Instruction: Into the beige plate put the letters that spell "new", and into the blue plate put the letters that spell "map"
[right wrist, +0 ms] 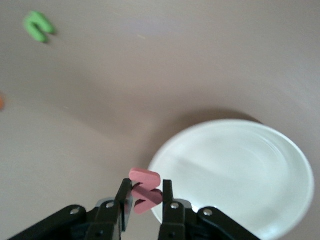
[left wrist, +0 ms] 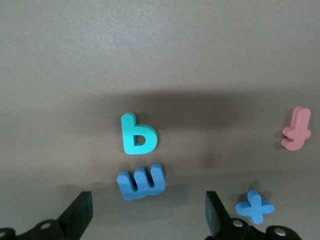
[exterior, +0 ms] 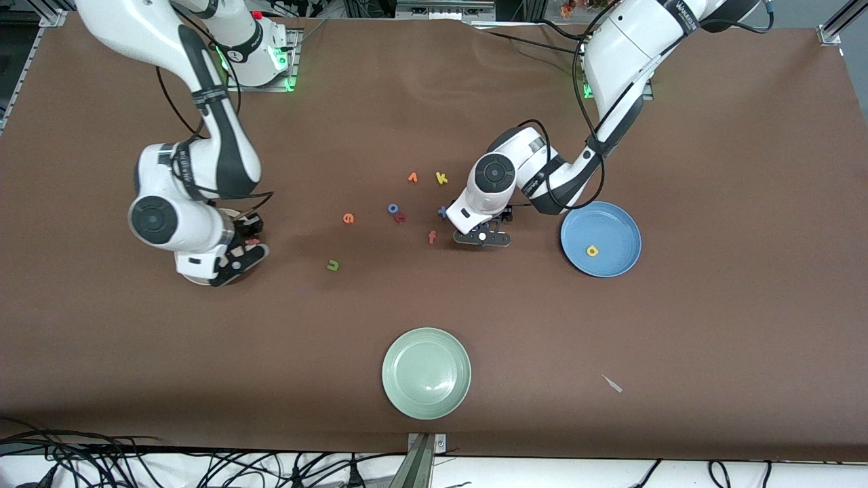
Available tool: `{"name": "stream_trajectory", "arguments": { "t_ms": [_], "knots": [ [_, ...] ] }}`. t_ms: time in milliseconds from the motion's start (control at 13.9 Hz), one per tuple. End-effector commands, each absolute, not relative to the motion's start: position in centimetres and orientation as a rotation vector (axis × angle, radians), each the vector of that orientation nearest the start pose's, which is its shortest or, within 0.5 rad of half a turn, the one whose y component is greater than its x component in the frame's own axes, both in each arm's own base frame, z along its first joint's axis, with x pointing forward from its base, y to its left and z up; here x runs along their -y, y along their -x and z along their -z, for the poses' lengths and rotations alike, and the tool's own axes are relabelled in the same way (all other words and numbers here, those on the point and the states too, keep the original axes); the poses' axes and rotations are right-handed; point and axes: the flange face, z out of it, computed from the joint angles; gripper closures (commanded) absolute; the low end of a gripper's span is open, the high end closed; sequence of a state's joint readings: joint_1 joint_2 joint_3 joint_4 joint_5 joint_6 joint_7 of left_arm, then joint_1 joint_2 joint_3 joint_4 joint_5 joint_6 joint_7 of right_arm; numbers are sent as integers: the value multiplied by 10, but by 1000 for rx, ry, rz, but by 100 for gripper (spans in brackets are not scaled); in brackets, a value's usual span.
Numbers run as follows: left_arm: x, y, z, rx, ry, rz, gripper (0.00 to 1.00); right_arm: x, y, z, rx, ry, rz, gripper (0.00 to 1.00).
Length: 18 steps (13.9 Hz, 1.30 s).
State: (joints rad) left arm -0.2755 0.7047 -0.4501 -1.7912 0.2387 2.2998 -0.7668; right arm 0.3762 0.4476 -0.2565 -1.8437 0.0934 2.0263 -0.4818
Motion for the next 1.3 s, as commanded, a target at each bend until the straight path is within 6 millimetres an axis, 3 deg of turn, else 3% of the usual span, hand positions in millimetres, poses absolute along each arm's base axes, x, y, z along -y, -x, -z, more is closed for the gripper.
{"name": "stream_trajectory", "arguments": {
  "t_ms": [0, 72, 144, 216, 288, 360, 504, 648, 864, 1079, 1223],
  "knots": [
    [406, -504, -171, -59, 3146, -215, 5, -48, -612, -266, 713, 3005, -418, 84],
    [406, -503, -164, -58, 3154, -215, 7, -38, -613, -257, 662, 3018, -429, 84],
    [407, -503, -163, -57, 3160, -212, 17, -29, -614, -250, 636, 3028, -430, 84],
    [406, -504, -164, -55, 3160, -210, 43, -25, -616, -246, 624, 3033, -418, 77],
    [406, -504, -164, -54, 3161, -208, 65, -23, -616, -243, 617, 3035, -421, 39],
    [406, -505, -165, -55, 3162, -206, 72, -22, -616, -243, 611, 3037, -416, 0],
    [406, -504, -168, -53, 3156, -210, 79, -28, -619, -250, 582, 3049, -401, 0],
    [402, -504, -172, -61, 3139, -221, 79, -43, -623, -260, 505, 3071, -386, 0],
    [394, -510, -206, -67, 3084, -225, 79, -92, -618, -266, 297, 3096, -373, 0],
    [357, -532, -252, -138, 3014, -251, 79, -153, -611, -275, 82, 3099, -341, 0],
    [313, -557, -263, -220, 2988, -305, 78, -188, -609, -282, -72, 3094, -305, 0]
  ]
}}
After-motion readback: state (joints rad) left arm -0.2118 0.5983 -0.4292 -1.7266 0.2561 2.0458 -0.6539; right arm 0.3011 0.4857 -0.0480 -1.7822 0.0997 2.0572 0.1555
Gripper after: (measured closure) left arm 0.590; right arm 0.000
